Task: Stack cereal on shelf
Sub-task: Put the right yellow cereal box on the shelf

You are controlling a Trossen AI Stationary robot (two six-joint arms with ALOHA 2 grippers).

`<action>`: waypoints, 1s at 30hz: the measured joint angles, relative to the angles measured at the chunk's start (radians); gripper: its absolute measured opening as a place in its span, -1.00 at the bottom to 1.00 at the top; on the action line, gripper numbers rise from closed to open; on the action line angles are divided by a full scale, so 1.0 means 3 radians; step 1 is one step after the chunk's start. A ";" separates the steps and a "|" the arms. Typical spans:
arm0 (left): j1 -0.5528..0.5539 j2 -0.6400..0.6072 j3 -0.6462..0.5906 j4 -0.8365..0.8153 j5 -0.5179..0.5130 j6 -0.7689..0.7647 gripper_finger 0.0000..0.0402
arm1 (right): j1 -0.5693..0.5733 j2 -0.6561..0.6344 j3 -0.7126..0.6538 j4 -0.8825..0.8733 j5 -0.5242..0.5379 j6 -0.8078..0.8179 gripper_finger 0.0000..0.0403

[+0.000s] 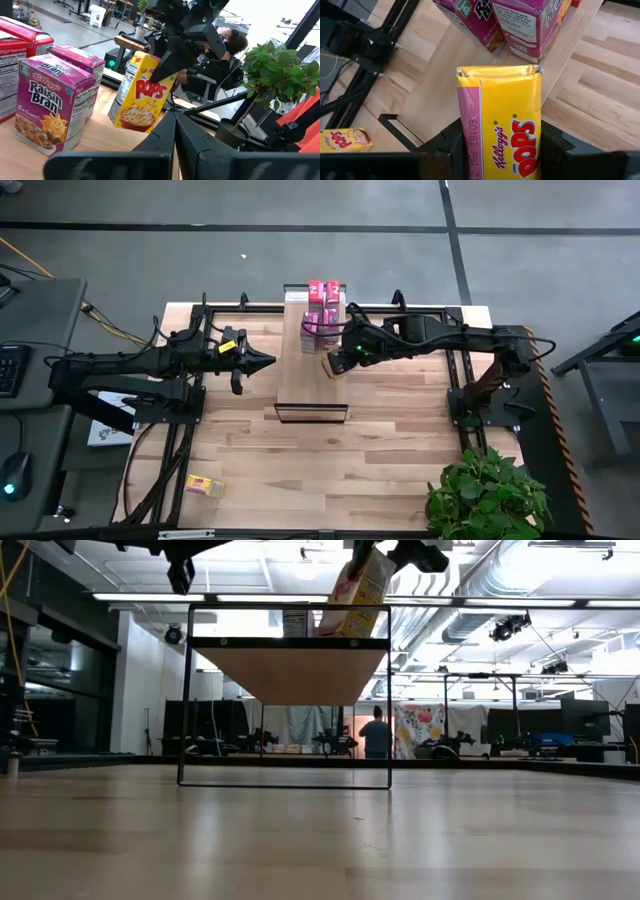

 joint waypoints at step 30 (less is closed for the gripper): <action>0.0000 -0.0001 0.0000 -0.0024 0.0003 0.0000 -1.00 | 0.0000 0.0126 0.0000 0.0017 0.0040 -0.0060 -0.23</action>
